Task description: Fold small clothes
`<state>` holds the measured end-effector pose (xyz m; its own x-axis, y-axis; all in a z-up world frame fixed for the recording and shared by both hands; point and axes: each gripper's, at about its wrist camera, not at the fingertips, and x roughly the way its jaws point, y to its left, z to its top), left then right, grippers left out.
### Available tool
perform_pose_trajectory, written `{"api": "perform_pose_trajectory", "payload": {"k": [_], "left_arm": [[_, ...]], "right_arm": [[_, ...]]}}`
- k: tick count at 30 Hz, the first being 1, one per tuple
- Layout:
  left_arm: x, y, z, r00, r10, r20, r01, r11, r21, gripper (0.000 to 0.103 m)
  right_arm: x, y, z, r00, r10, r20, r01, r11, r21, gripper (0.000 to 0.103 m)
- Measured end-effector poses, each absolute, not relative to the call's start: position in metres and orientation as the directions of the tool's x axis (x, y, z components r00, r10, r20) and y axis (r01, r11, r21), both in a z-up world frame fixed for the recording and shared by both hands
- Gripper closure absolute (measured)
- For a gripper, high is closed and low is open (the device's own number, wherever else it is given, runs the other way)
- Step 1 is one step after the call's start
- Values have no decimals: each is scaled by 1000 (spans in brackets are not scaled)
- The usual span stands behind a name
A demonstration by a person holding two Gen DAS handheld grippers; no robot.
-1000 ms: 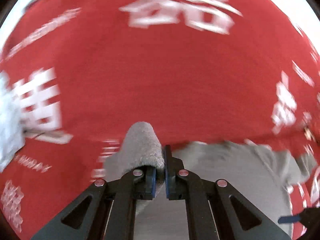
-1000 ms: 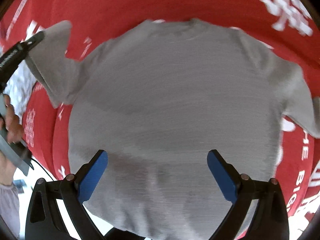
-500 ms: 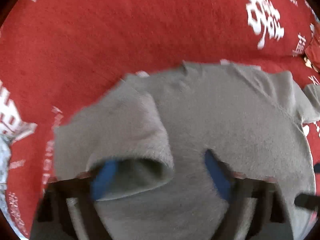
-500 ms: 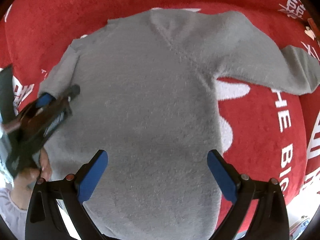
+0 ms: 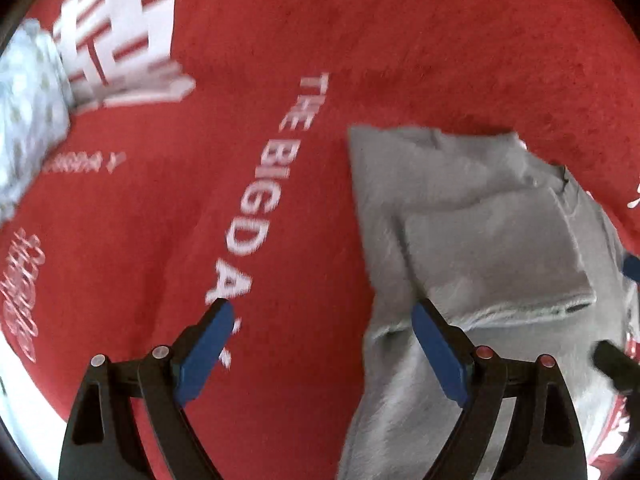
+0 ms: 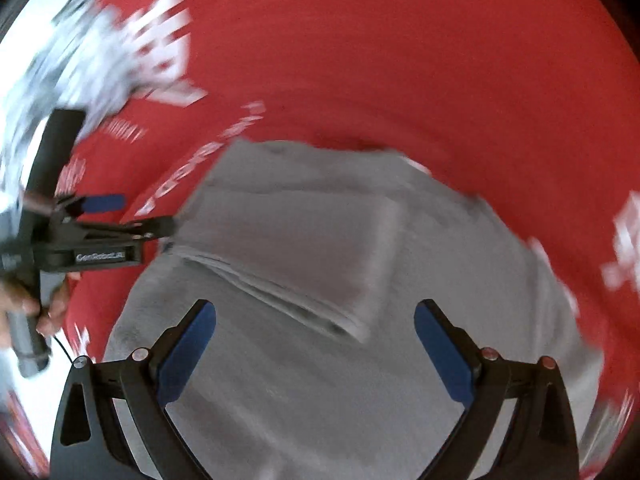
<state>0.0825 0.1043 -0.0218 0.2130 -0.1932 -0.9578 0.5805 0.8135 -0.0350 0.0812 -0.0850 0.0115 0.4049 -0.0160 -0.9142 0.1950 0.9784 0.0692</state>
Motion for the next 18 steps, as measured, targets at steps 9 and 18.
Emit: {"api": "perform_pose_trajectory", "payload": {"k": [9,18], "left_arm": [[73,110,-51,185,-187,-965,567,822,-51,12],[93,115,-58,176,-198,-964,536,841,-75,12]], "right_arm": [[120,-64,-35,307,-105,-946,120,990,-71,39],[41,-174,9,514,-54,-856,637,692,339,93]]}}
